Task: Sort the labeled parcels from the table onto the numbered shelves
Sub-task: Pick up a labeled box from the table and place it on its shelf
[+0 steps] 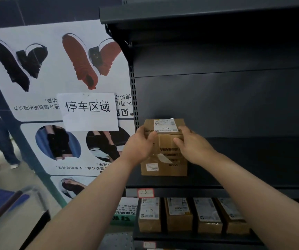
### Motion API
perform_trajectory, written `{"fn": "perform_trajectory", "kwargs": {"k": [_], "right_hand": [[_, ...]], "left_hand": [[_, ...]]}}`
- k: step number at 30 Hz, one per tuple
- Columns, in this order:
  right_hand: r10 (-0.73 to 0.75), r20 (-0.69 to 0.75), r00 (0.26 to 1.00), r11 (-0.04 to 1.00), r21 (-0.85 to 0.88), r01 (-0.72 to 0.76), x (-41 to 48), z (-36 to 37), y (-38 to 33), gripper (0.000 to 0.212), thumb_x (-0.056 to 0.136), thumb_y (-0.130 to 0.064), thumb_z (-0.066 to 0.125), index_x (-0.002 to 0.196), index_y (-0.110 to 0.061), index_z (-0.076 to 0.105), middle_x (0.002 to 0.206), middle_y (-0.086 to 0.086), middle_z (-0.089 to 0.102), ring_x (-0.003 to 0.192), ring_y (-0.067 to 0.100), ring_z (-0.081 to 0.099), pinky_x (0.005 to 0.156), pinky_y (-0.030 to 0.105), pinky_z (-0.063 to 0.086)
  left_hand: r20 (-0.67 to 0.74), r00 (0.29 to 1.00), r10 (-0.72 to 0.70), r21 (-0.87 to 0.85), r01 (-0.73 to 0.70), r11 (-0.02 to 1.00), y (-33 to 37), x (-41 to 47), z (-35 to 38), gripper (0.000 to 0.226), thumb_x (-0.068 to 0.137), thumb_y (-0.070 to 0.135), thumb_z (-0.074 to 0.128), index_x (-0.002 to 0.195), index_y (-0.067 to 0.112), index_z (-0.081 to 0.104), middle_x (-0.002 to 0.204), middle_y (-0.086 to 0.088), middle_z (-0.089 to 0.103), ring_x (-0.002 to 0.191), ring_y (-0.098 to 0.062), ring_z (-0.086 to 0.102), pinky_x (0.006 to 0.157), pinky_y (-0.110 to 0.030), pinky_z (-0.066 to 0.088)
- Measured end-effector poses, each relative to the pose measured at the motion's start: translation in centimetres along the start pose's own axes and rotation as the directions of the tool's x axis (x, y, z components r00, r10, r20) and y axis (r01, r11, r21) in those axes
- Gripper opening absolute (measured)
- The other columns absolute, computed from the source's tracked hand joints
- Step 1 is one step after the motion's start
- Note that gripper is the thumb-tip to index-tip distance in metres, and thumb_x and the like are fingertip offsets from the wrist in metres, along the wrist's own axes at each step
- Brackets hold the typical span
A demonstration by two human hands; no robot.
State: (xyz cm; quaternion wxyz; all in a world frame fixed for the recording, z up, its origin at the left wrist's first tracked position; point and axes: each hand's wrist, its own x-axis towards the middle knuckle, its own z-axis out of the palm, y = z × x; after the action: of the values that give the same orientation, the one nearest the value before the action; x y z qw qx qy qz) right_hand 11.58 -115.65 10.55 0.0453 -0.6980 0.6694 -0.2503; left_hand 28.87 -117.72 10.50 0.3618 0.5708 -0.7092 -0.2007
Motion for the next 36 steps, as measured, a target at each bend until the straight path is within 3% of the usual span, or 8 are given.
{"fn": "perform_trajectory", "kwargs": {"k": [8, 11, 15, 19, 22, 26, 30, 36], "right_hand": [[0.016, 0.024, 1.000, 1.000, -0.023, -0.015, -0.1, -0.3, -0.4, 0.049, 0.102, -0.039, 0.035, 0.147, -0.022, 0.025, 0.141, 0.006, 0.045, 0.119, 0.025, 0.051, 0.089, 0.037, 0.046], [0.017, 0.046, 0.999, 1.000, 0.010, -0.017, -0.4, -0.6, -0.2, 0.060, 0.100, -0.044, 0.036, 0.152, -0.027, 0.010, 0.150, 0.004, 0.035, 0.127, 0.024, 0.047, 0.096, 0.042, 0.046], [0.022, -0.034, 0.999, 0.999, -0.033, -0.023, -2.2, -1.6, 0.5, 0.071, 0.098, -0.051, 0.037, 0.152, -0.030, -0.005, 0.156, 0.003, 0.024, 0.133, 0.026, 0.041, 0.099, 0.045, 0.043], [0.051, -0.048, 0.998, 0.966, -0.250, -0.062, -5.3, -3.4, 2.0, 0.063, 0.099, -0.053, 0.031, 0.153, -0.026, 0.012, 0.161, 0.002, 0.013, 0.145, 0.026, 0.019, 0.113, 0.049, 0.026], [0.068, -0.074, 0.995, 0.942, -0.324, -0.089, -9.0, -4.5, 4.3, 0.060, 0.099, -0.053, 0.031, 0.150, -0.024, 0.024, 0.159, 0.003, 0.020, 0.145, 0.024, 0.019, 0.112, 0.046, 0.027], [0.164, -0.128, 0.978, 0.914, -0.354, -0.199, -16.6, -6.6, 8.3, 0.058, 0.099, -0.053, 0.034, 0.148, -0.023, 0.031, 0.155, 0.000, 0.031, 0.145, 0.022, 0.021, 0.111, 0.044, 0.029], [0.368, -0.158, 0.916, 0.844, -0.358, -0.400, -26.9, -9.5, 12.9, 0.056, 0.099, -0.053, 0.034, 0.146, -0.023, 0.035, 0.153, -0.001, 0.035, 0.145, 0.021, 0.022, 0.112, 0.044, 0.029], [0.709, -0.172, 0.684, 0.606, -0.347, -0.716, -47.6, -13.7, 17.2, 0.057, 0.100, -0.052, 0.032, 0.148, -0.022, 0.031, 0.155, 0.001, 0.030, 0.147, 0.022, 0.017, 0.115, 0.045, 0.025]], "left_hand": [[0.004, 1.000, -0.015, 0.044, 0.015, 0.999, 0.0, 0.0, -0.3, 0.051, 0.101, 0.045, 0.039, 0.142, 0.013, 0.040, 0.130, -0.008, 0.059, 0.118, -0.028, 0.056, 0.092, -0.035, 0.044], [0.002, 1.000, 0.001, 0.035, -0.001, 0.999, -0.3, 0.0, -0.1, 0.051, 0.099, 0.049, 0.039, 0.138, 0.016, 0.043, 0.132, -0.008, 0.054, 0.122, -0.032, 0.052, 0.099, -0.042, 0.045], [-0.103, 0.986, 0.132, 0.307, -0.095, 0.947, 0.3, -0.2, -0.4, 0.057, 0.099, 0.050, 0.039, 0.145, 0.015, 0.040, 0.153, -0.013, 0.034, 0.142, -0.036, 0.026, 0.113, -0.050, 0.029], [-0.031, 0.954, 0.298, 0.479, -0.248, 0.842, 3.6, -1.1, 0.2, 0.053, 0.100, 0.050, 0.035, 0.143, 0.020, 0.044, 0.155, -0.007, 0.033, 0.147, -0.028, 0.017, 0.119, -0.050, 0.017], [0.092, 0.926, 0.366, 0.488, -0.362, 0.794, 6.8, -2.7, 2.6, 0.050, 0.100, 0.048, 0.037, 0.141, 0.019, 0.045, 0.154, -0.006, 0.035, 0.146, -0.028, 0.019, 0.118, -0.050, 0.018], [0.261, 0.853, 0.452, 0.417, -0.523, 0.744, 11.4, -6.3, 7.7, 0.045, 0.098, 0.047, 0.041, 0.134, 0.021, 0.053, 0.142, -0.004, 0.049, 0.135, -0.027, 0.035, 0.112, -0.050, 0.029], [0.421, 0.733, 0.534, 0.321, -0.671, 0.668, 16.9, -13.1, 13.3, 0.045, 0.100, 0.045, 0.040, 0.137, 0.022, 0.049, 0.145, -0.002, 0.046, 0.138, -0.026, 0.032, 0.114, -0.052, 0.025], [0.775, 0.402, 0.487, 0.093, -0.836, 0.541, 25.1, -29.0, 21.5, 0.047, 0.096, 0.050, 0.048, 0.136, 0.025, 0.051, 0.136, -0.004, 0.052, 0.125, -0.026, 0.047, 0.103, -0.047, 0.042]]}}
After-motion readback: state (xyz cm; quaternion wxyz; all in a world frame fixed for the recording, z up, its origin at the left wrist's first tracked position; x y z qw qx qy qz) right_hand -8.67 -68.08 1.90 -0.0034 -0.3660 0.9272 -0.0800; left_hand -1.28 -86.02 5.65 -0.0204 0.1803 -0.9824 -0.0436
